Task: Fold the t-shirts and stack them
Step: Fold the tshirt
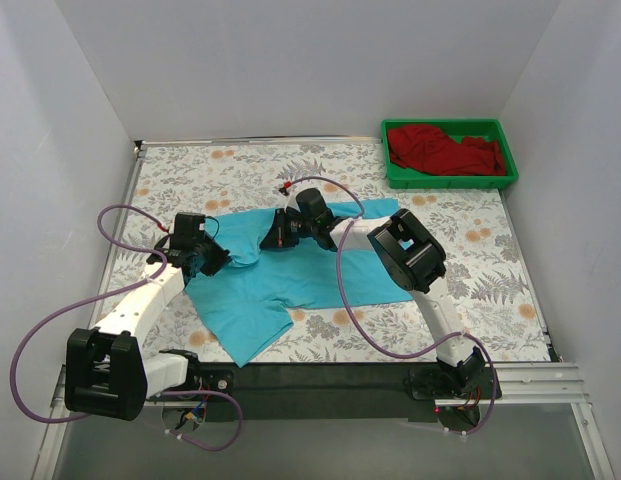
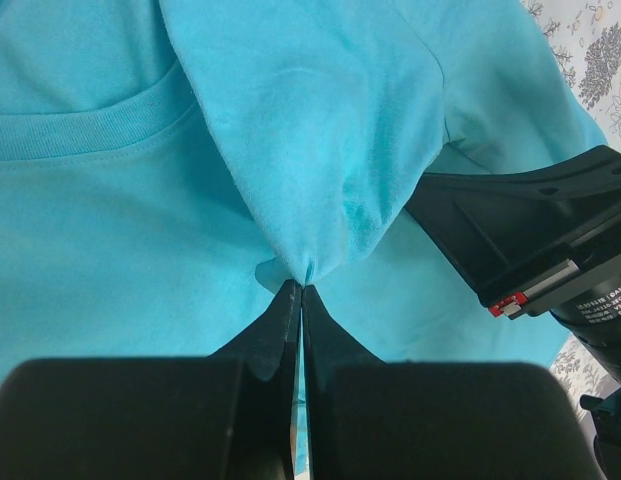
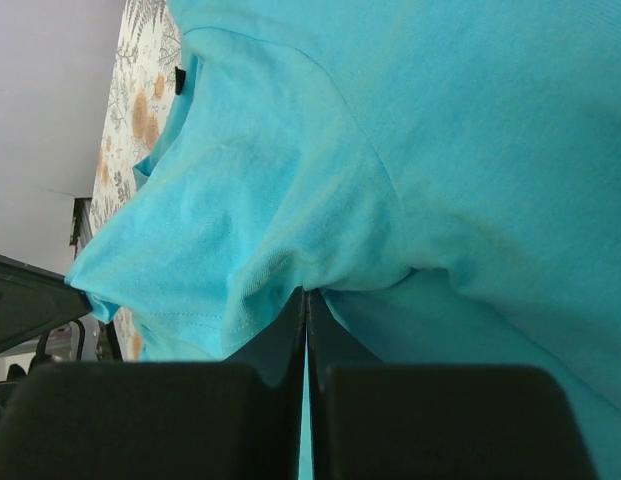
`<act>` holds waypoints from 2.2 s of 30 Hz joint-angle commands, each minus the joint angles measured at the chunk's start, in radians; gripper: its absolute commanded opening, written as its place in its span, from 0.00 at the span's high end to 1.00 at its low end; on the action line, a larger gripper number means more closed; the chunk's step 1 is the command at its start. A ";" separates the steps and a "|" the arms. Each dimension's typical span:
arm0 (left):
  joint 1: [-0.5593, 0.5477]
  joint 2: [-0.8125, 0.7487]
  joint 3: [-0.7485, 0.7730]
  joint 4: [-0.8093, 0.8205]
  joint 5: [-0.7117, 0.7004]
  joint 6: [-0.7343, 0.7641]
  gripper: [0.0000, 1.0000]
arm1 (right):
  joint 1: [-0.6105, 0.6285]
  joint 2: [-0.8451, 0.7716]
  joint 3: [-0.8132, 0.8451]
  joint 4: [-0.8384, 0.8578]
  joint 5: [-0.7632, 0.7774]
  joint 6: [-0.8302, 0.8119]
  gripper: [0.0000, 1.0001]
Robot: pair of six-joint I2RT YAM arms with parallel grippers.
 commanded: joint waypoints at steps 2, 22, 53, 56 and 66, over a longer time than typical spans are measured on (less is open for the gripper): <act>0.005 -0.029 0.000 -0.020 -0.039 -0.002 1.00 | -0.003 -0.042 0.009 0.028 -0.017 -0.027 0.99; 0.018 -0.005 -0.042 -0.098 -0.022 -0.062 1.00 | -0.084 -0.109 0.101 -0.337 -0.123 -0.180 0.99; 0.018 0.008 -0.062 -0.082 0.061 -0.042 0.99 | -0.033 -0.095 0.037 -0.346 -0.087 -0.236 0.55; 0.018 0.001 -0.061 -0.083 0.056 -0.042 0.99 | -0.027 -0.086 0.037 -0.319 -0.095 -0.248 0.58; 0.018 -0.008 -0.009 -0.126 0.047 -0.027 1.00 | -0.029 -0.131 0.014 -0.322 -0.093 -0.257 0.96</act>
